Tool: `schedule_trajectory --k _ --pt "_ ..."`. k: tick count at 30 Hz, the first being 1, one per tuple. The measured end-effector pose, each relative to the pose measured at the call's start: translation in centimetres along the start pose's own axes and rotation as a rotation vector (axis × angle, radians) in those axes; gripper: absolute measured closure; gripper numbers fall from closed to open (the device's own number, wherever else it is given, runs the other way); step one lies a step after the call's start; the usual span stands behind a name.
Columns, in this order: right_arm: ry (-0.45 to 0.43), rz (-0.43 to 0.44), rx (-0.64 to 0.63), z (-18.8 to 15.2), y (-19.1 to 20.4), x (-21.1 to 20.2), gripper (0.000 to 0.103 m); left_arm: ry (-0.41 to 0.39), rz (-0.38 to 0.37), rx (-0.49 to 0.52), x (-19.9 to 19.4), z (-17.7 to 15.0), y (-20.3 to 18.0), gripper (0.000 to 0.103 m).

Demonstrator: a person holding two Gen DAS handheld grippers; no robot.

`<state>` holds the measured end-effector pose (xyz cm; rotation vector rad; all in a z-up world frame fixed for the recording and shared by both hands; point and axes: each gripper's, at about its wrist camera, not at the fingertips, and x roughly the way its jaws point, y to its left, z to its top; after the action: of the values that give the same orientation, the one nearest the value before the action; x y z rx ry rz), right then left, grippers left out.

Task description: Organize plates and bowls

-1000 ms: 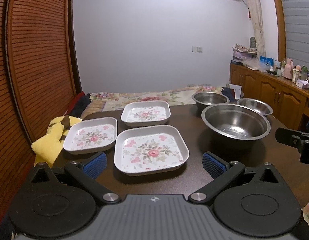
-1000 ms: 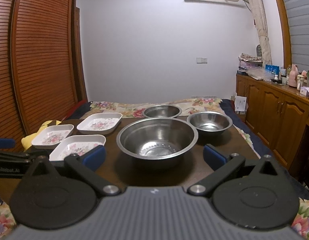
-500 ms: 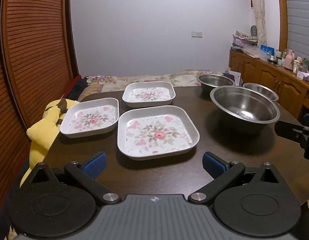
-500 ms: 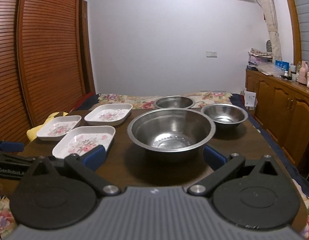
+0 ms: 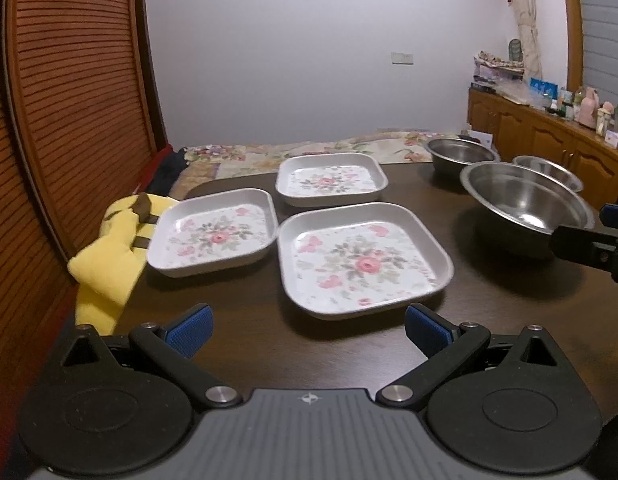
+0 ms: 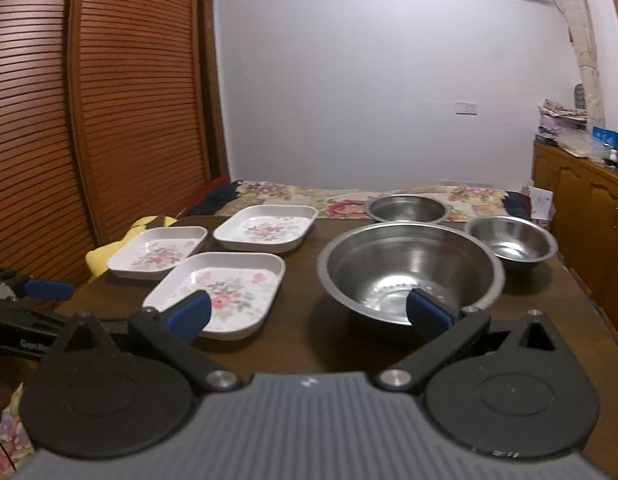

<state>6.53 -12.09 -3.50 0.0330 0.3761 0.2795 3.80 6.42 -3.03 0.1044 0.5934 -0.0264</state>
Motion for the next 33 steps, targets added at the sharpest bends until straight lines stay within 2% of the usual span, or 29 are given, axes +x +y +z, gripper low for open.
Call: schedule_trajectory --k 5,8,9,10,11,16,22,26,33 --pt "0.019 0.044 0.009 0.6 0.6 1.1 0.000 -0.002 0.018 0.025 1.0 1.1 1.4 0.000" --pt "0.019 0.067 0.003 1.1 1.0 1.4 0.002 -0.009 -0.004 0.010 1.3 1.8 2.4 0.000" --pt "0.019 0.076 -0.004 1.2 1.2 1.6 0.004 -0.012 -0.012 0.007 1.4 2.0 2.7 0.000" --pt "0.022 0.081 -0.013 1.3 1.5 1.9 0.012 -0.014 -0.017 0.004 1.5 2.1 2.9 0.000" --pt "0.029 0.087 -0.021 1.5 1.7 2.1 0.016 -0.017 -0.022 0.000 1.7 2.4 3.1 0.000" --pt "0.044 0.117 -0.040 2.0 2.6 3.1 0.022 -0.030 -0.036 -0.001 2.6 2.9 3.7 0.000" --pt "0.097 0.143 -0.063 1.7 3.5 4.8 0.034 -0.010 -0.075 -0.015 4.1 2.9 4.5 0.014" --pt "0.142 0.135 -0.078 1.0 3.9 6.3 0.044 -0.004 -0.103 -0.017 4.8 2.7 4.5 0.030" --pt "0.187 0.112 -0.070 0.3 3.4 8.0 0.053 0.012 -0.139 -0.033 6.9 2.3 4.2 0.046"
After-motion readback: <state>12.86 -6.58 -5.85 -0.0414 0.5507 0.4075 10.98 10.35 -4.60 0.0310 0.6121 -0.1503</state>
